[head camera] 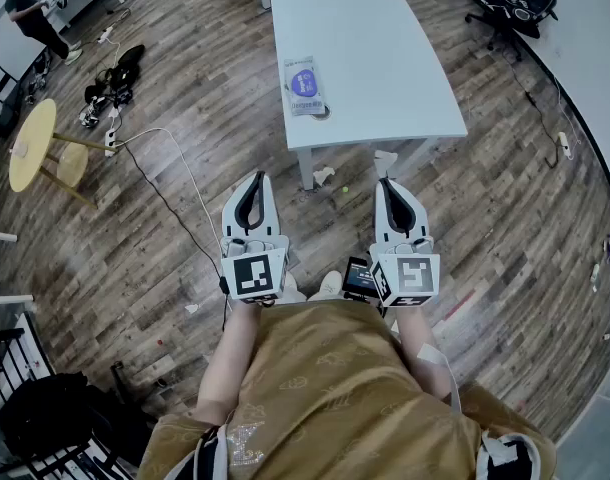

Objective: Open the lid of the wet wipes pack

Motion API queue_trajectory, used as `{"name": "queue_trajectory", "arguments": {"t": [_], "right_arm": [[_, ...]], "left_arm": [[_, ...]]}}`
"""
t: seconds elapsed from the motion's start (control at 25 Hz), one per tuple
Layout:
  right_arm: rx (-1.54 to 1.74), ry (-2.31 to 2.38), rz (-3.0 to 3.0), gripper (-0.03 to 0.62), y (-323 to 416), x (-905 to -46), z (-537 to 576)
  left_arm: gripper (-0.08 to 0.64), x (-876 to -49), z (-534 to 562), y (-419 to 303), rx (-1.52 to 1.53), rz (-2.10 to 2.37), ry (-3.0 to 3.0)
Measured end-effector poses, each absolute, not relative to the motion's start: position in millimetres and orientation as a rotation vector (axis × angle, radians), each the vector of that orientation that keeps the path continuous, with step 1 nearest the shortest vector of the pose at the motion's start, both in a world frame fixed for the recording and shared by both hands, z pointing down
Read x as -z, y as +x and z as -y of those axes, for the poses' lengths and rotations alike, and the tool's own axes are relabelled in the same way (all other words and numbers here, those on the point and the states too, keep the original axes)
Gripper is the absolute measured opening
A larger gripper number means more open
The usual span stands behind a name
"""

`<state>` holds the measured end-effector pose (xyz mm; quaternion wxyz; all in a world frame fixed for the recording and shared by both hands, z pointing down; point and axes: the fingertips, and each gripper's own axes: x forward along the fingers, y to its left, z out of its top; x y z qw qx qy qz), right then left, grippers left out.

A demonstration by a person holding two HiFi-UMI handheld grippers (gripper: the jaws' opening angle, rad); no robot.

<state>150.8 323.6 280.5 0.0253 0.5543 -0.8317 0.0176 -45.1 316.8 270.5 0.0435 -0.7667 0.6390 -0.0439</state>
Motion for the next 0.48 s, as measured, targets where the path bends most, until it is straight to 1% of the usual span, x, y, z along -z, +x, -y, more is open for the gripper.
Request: {"name": "queue_trajectory", "arguments": {"t": [0.48], "right_arm": [[-0.049,1.696,2.585,0.009,165.3,-282.2,-324.0]], "left_arm": [[0.005,-276.9,-317.7,-25.8,0.118,-1.948,-2.352]]}}
